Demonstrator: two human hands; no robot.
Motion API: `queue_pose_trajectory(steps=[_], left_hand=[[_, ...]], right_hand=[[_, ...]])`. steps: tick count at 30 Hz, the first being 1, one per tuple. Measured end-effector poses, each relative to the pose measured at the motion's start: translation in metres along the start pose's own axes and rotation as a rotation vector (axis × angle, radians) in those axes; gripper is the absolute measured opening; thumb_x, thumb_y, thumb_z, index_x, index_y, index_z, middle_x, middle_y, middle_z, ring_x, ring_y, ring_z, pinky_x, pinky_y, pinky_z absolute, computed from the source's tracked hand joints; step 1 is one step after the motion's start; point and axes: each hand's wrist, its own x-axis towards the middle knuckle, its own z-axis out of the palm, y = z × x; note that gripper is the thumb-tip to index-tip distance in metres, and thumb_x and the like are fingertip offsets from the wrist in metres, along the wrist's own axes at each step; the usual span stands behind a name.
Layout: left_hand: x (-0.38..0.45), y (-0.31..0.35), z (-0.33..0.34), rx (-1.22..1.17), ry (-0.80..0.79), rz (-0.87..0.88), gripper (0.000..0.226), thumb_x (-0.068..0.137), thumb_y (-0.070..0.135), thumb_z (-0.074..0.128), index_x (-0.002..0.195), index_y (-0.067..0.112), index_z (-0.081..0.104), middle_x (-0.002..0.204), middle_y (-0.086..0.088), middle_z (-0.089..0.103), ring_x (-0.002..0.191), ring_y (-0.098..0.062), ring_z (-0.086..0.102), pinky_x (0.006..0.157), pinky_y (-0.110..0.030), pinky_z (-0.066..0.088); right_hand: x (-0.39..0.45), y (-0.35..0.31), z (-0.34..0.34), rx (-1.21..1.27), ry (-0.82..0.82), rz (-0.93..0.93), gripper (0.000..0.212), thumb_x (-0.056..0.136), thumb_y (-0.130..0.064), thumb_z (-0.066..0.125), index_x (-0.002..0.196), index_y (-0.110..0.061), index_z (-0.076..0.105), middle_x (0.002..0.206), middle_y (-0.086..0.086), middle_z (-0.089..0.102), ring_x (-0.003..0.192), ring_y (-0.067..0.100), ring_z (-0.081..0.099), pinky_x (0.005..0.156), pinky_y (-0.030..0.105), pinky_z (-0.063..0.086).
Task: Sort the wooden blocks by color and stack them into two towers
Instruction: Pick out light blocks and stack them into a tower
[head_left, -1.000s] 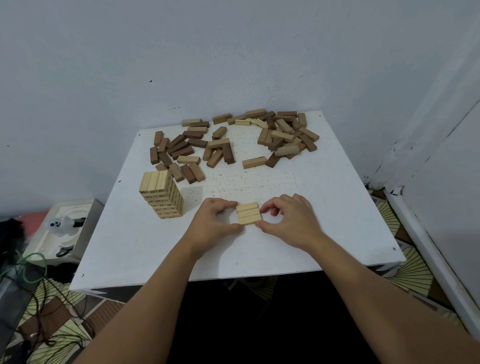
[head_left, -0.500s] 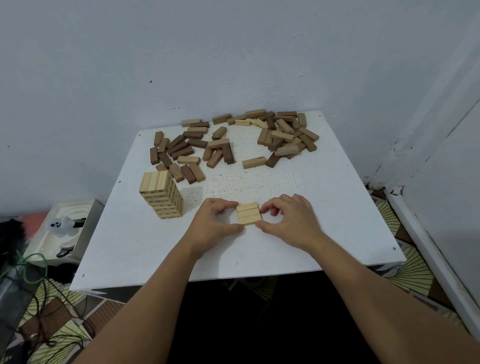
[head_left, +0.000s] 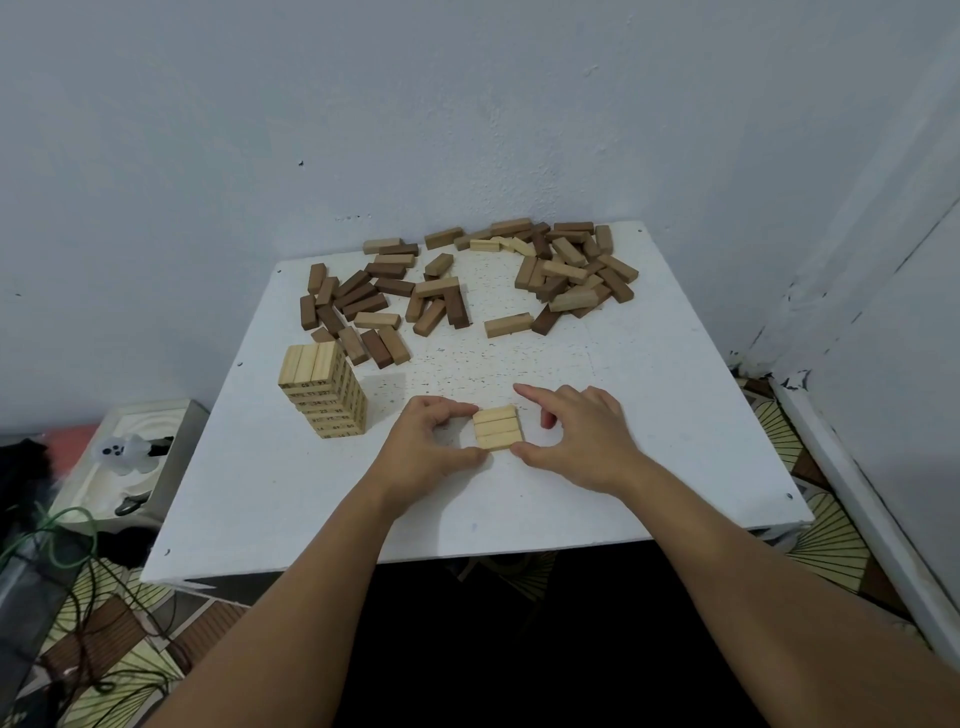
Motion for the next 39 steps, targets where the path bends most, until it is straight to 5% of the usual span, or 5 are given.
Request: queue_pose_trajectory(steps=[9,19,26,31,39], left_hand=[[0.002,0.0,-0.003,0.052,-0.045,0.021,0.05,0.076,0.028,0.091,0.12,0.04,0.071,0.125,0.012,0.046,0.121,-0.002,0.047,0.103,-0.025,0.039],[0.0,0.018,-0.014,0.219,-0.006,0.149,0.057,0.074,0.032,0.09,0.127,0.038,0.068,0.123,0.01,0.052,0.116,-0.008,0.053,0.104,-0.033,0.046],[0.005,0.065,-0.043,0.338,0.082,0.3,0.059,0.077,0.032,0.087,0.133,0.032,0.067,0.129,0.01,0.052,0.12,-0.008,0.05,0.091,-0.025,0.05],[0.0,0.088,-0.075,0.373,0.149,0.386,0.051,0.076,0.029,0.089,0.123,0.032,0.071,0.125,0.01,0.054,0.119,-0.009,0.05,0.102,-0.026,0.043],[-0.021,0.086,-0.15,0.416,0.151,0.312,0.046,0.078,0.026,0.086,0.12,0.037,0.072,0.119,0.008,0.054,0.11,-0.006,0.054,0.085,-0.011,0.04]], right_hand=[[0.003,-0.001,-0.004,-0.039,-0.053,-0.025,0.052,0.086,-0.063,0.067,0.135,-0.055,0.053,0.099,-0.014,0.046,0.105,0.01,0.041,0.108,0.032,0.018],[0.006,-0.009,-0.017,0.052,0.002,-0.151,0.052,0.076,-0.053,0.077,0.126,-0.045,0.064,0.137,-0.015,0.042,0.139,0.009,0.033,0.124,0.051,-0.008],[0.025,-0.03,-0.05,0.146,0.132,-0.214,0.058,0.074,-0.053,0.078,0.129,-0.04,0.066,0.137,-0.015,0.045,0.129,-0.001,0.034,0.121,0.056,0.015],[0.038,-0.057,-0.067,0.208,0.192,-0.263,0.054,0.075,-0.047,0.083,0.126,-0.043,0.066,0.136,-0.017,0.047,0.118,-0.003,0.029,0.114,0.052,0.034],[0.06,-0.125,-0.049,0.245,0.206,-0.376,0.056,0.07,-0.049,0.08,0.124,-0.034,0.07,0.126,-0.01,0.052,0.11,-0.009,0.041,0.115,0.05,0.031]])
